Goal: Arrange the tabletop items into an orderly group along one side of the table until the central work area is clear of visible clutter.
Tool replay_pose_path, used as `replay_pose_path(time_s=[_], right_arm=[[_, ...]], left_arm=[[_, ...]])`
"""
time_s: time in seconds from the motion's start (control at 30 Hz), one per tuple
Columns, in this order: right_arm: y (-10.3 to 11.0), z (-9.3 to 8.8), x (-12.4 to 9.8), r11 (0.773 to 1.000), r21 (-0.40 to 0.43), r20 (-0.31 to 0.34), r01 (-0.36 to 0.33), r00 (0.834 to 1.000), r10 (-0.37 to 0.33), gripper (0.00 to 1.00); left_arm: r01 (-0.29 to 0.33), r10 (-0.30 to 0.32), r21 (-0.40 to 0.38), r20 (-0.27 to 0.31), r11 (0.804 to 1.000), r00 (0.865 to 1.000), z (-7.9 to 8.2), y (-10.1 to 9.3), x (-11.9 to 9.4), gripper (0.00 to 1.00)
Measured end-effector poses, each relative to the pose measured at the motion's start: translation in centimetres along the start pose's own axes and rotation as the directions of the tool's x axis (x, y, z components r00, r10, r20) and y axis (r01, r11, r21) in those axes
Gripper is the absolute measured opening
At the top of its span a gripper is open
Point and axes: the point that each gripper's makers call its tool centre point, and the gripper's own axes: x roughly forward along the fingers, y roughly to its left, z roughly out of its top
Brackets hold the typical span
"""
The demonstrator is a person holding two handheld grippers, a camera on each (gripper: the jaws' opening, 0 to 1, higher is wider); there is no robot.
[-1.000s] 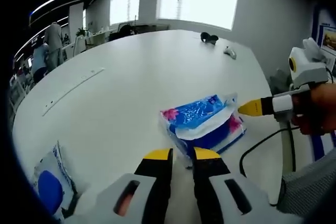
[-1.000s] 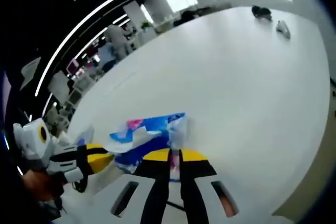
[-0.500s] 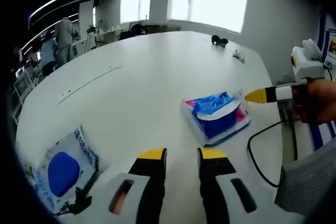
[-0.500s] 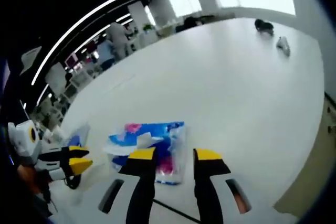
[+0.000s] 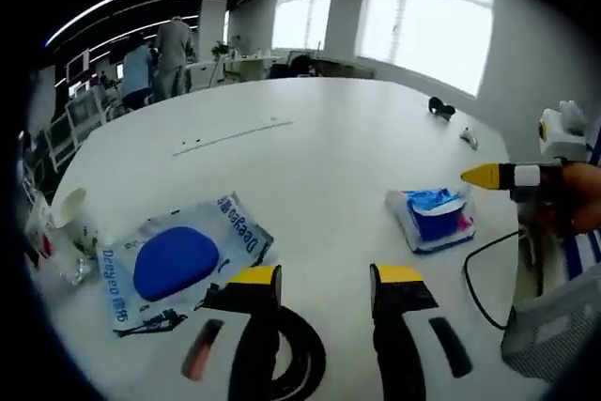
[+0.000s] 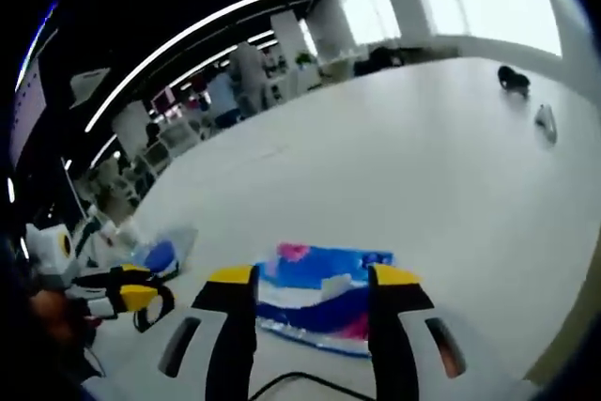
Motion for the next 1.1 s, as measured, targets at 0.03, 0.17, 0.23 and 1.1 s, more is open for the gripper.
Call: replay_pose_path(time_s=[0.03, 0.17, 0.23, 1.1], right_arm=[[0.4, 0.0, 0.1, 1.0, -0.006, -0.001, -0.01, 1.0, 0.01, 0.46], [1.9, 0.3, 0.8, 0.998, -0.034, -0.003, -0.054, 0.999, 0.054, 0.49], [2.7, 0.4, 1.0, 0.996, -0.047, -0.003, -0.072, 0.997, 0.072, 0.51], [12.8, -0.4, 4.2, 0.93, -0.176, -0.103, -0.324, 0.945, 0.31, 0.81]], left_arm=[[-0.015, 0.015, -0.009, 0.005, 1.0, 1.0, 0.1, 0.6, -0.3, 0.39], [-0.069, 0.072, -0.064, 0.047, 0.996, 0.996, 0.8, 3.1, -2.0, 0.41], [-0.093, 0.097, -0.074, 0.061, 0.993, 0.993, 1.0, 4.2, -2.8, 0.42], [-0.229, 0.273, -0.264, 0.146, 0.937, 0.951, -1.7, 11.2, -10.1, 0.73]])
